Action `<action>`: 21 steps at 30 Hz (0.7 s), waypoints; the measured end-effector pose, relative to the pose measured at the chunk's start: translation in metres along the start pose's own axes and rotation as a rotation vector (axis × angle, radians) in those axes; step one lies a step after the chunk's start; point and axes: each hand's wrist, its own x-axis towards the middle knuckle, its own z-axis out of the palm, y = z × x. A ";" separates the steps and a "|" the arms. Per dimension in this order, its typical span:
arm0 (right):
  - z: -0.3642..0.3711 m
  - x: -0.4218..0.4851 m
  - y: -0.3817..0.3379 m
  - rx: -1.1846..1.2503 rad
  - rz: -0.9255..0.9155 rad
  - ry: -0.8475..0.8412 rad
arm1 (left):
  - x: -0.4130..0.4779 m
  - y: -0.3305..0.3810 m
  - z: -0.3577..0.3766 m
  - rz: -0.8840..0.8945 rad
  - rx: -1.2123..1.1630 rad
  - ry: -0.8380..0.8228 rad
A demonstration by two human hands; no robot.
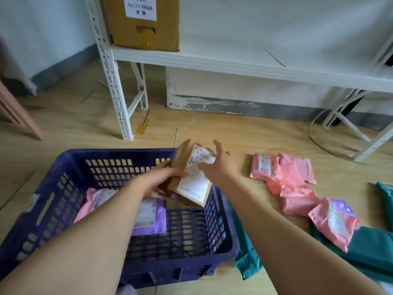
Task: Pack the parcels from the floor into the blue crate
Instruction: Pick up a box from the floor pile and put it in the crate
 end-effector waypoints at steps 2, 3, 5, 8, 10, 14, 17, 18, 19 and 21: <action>0.011 0.006 -0.003 -0.070 -0.029 0.032 | 0.001 -0.011 -0.011 -0.048 0.104 -0.090; 0.017 0.010 -0.004 -0.116 -0.030 0.042 | 0.003 -0.016 -0.015 -0.075 0.155 -0.124; 0.032 0.017 -0.005 -0.212 -0.003 0.020 | 0.007 -0.024 -0.019 -0.116 0.247 -0.171; 0.054 0.022 0.002 -0.358 0.086 -0.102 | 0.013 -0.041 -0.022 -0.192 0.342 -0.205; 0.067 0.022 0.011 -0.399 0.115 -0.180 | 0.018 -0.053 -0.022 -0.251 0.344 -0.224; 0.089 0.023 0.027 -0.412 0.155 -0.269 | 0.035 -0.080 -0.017 -0.278 0.321 -0.215; 0.102 0.025 0.036 -0.416 0.200 -0.294 | 0.048 -0.096 -0.008 -0.256 0.259 -0.197; 0.105 0.026 0.041 -0.433 0.206 -0.315 | 0.052 -0.100 -0.004 -0.257 0.232 -0.194; 0.107 0.027 0.045 -0.451 0.208 -0.341 | 0.056 -0.104 0.000 -0.260 0.210 -0.191; 0.114 0.030 0.053 -0.465 0.224 -0.389 | 0.064 -0.113 0.007 -0.256 0.179 -0.188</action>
